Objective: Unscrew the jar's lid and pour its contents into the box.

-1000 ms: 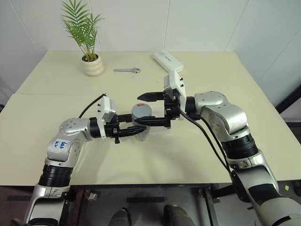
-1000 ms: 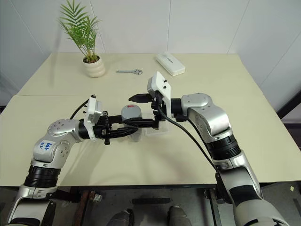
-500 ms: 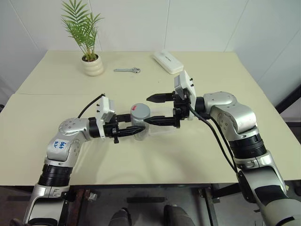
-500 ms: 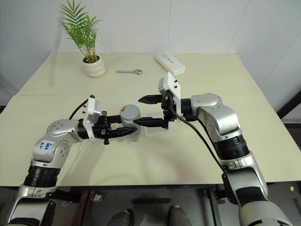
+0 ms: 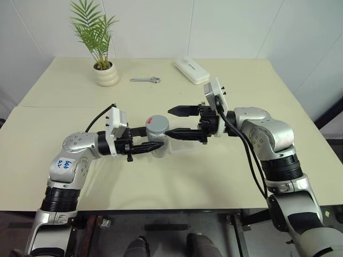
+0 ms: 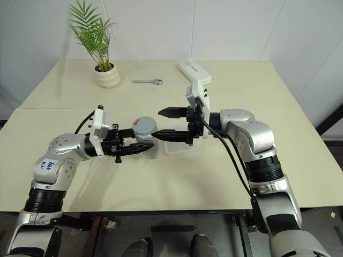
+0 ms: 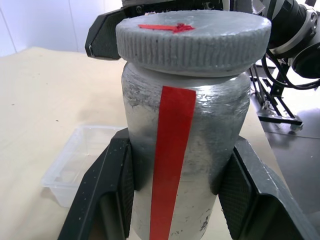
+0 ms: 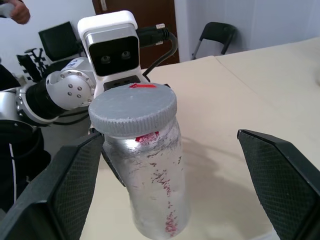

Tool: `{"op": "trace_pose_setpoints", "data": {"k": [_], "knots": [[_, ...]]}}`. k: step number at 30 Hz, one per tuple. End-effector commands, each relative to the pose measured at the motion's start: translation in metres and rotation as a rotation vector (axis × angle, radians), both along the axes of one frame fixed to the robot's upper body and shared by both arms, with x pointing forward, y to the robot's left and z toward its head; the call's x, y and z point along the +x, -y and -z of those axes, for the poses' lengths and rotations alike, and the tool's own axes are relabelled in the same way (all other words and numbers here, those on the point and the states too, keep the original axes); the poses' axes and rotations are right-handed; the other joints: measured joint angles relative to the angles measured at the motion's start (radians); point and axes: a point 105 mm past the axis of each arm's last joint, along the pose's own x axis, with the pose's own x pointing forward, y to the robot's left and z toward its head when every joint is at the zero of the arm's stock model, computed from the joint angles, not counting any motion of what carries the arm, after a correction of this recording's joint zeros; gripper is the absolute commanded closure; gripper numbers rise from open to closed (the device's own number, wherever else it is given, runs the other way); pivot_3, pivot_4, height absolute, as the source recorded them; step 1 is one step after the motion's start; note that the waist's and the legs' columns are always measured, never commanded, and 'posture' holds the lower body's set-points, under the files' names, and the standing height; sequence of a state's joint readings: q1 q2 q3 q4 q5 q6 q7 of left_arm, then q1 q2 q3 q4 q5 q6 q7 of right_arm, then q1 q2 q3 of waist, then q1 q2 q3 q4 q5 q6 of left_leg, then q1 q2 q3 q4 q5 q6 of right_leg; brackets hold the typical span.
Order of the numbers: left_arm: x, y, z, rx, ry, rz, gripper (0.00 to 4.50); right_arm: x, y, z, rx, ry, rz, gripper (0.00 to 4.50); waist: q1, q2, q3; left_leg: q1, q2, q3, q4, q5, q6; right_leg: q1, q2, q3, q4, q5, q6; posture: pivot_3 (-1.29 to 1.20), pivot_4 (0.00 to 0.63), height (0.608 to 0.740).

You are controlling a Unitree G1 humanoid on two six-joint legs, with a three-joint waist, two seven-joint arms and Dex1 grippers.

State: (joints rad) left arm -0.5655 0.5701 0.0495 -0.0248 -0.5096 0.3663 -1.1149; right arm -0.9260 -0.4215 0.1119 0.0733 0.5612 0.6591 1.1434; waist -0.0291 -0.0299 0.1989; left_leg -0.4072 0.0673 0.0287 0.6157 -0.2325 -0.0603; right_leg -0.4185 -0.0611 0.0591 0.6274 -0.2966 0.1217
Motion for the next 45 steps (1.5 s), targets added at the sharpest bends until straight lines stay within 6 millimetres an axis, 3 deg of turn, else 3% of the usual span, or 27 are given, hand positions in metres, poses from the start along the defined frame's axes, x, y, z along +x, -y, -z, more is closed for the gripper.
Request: {"op": "trace_pose_setpoints", "data": {"k": [1, 13, 27, 30, 34, 35, 39, 45], "knots": [[-0.005, 0.003, -0.003, 0.013, 0.023, 0.020, 2.64, -0.020, -0.011, -0.020, 0.030, 0.083, -0.099, 0.03, -0.001, 0.000, 0.000, 0.000, 0.000, 0.000, 0.000, 0.000, 0.000, 0.000, 0.000, 0.000, 0.000, 0.000, 0.000, 0.00, 0.150, 0.740], [-0.006, 0.005, -0.003, 0.012, 0.021, 0.019, 2.64, -0.027, -0.022, -0.021, 0.023, 0.110, -0.137, 0.03, -0.002, 0.000, 0.000, 0.000, 0.000, 0.000, 0.000, 0.000, 0.000, 0.000, 0.000, 0.000, 0.000, 0.000, 0.000, 0.00, 0.150, 0.740], [-0.004, 0.005, -0.004, 0.010, 0.023, 0.019, 2.64, -0.019, -0.031, -0.017, 0.027, 0.114, -0.100, 0.03, -0.001, 0.000, 0.000, 0.000, 0.000, 0.000, 0.000, 0.000, 0.000, 0.000, 0.000, 0.000, 0.000, 0.000, 0.000, 0.00, 0.150, 0.740], [-0.004, 0.005, -0.005, 0.010, 0.025, 0.019, 2.64, -0.018, -0.031, -0.016, 0.027, 0.113, -0.098, 0.56, -0.002, 0.000, 0.000, 0.000, 0.000, 0.000, 0.000, 0.000, 0.000, 0.000, 0.000, 0.000, 0.000, 0.000, 0.000, 0.00, 0.150, 0.740], [-0.004, 0.005, -0.005, 0.011, 0.025, 0.019, 2.64, -0.019, -0.031, -0.013, 0.018, 0.111, -0.104, 1.84, -0.002, 0.000, 0.000, 0.000, 0.000, 0.000, 0.000, 0.000, 0.000, 0.000, 0.000, 0.000, 0.000, 0.000, 0.000, 0.00, 0.150, 0.740], [-0.004, 0.004, -0.005, 0.011, 0.026, 0.018, 2.64, -0.018, -0.031, -0.013, 0.017, 0.110, -0.102, 1.97, -0.002, 0.000, 0.000, 0.000, 0.000, 0.000, 0.000, 0.000, 0.000, 0.000, 0.000, 0.000, 0.000, 0.000, 0.000, 0.00, 0.150, 0.740], [-0.004, 0.004, -0.005, 0.011, 0.027, 0.018, 2.64, -0.014, -0.032, -0.020, 0.068, 0.092, -0.070, 1.97, -0.002, 0.000, 0.000, 0.000, 0.000, 0.000, 0.000, 0.000, 0.000, 0.000, 0.000, 0.000, 0.000, 0.000, 0.000, 0.00, 0.150, 0.740], [-0.004, 0.004, -0.004, 0.013, 0.027, 0.016, 2.64, -0.025, -0.025, -0.060, 0.296, -0.089, -0.144, 1.97, -0.002, 0.000, 0.000, 0.000, 0.000, 0.000, 0.000, 0.000, 0.000, 0.000, 0.000, 0.000, 0.001, 0.000, 0.000, 0.00, 0.150, 0.740]]}}
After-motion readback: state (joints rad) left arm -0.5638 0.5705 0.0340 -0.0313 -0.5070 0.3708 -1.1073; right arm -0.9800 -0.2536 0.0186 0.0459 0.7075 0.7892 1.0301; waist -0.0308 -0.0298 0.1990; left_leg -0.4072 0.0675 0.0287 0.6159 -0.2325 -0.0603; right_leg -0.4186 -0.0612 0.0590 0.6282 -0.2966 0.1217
